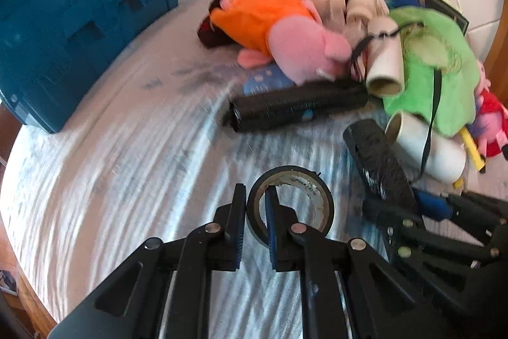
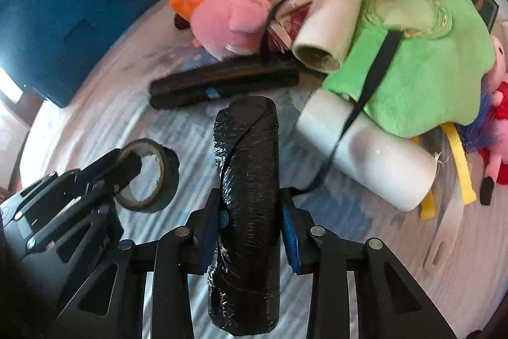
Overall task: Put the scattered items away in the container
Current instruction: 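Carry the tape roll with the left tool while the right tool carries the black roll to the crate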
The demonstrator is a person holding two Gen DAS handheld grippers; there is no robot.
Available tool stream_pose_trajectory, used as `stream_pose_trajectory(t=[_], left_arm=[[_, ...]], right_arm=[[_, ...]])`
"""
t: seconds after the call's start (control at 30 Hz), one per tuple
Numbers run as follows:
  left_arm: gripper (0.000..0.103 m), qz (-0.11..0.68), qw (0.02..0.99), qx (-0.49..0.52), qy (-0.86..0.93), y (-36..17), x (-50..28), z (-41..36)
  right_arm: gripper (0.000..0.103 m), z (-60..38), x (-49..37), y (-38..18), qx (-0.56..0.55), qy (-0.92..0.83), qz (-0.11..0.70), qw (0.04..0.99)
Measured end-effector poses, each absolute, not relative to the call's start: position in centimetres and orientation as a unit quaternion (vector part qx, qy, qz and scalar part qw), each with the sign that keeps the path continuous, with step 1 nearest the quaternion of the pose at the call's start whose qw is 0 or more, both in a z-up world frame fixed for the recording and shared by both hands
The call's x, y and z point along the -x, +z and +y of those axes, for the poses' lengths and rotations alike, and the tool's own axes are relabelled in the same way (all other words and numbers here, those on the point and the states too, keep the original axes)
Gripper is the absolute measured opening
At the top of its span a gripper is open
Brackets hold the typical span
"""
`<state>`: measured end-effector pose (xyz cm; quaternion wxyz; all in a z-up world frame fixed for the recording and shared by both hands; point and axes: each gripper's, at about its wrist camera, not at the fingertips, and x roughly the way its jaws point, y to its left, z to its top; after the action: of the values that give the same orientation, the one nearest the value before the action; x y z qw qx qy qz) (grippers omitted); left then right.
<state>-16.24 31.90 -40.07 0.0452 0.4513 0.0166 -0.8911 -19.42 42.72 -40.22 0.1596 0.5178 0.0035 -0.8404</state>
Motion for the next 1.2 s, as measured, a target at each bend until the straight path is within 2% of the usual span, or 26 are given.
stream_pose_trajectory(t=[0.5,0.9,1.2], left_arm=[[0.012,0.028,0.114,-0.345,-0.931,-29.0,13.3,26.1],[0.012,0.039,0.141,-0.251,-0.957,-20.3,9.2,14.7],[0.012,0.024,0.145,-0.206,-0.968,-16.4,7.6,5.9]], right_arm=[[0.034,38.2,18.5,-28.9,-0.409,-0.882,0.020,0.234],[0.034,26.7,15.5,-18.3,-0.302,-0.912,0.043,0.272],[0.034,18.0,14.8,-14.2,-0.258,-0.924,0.033,0.279]])
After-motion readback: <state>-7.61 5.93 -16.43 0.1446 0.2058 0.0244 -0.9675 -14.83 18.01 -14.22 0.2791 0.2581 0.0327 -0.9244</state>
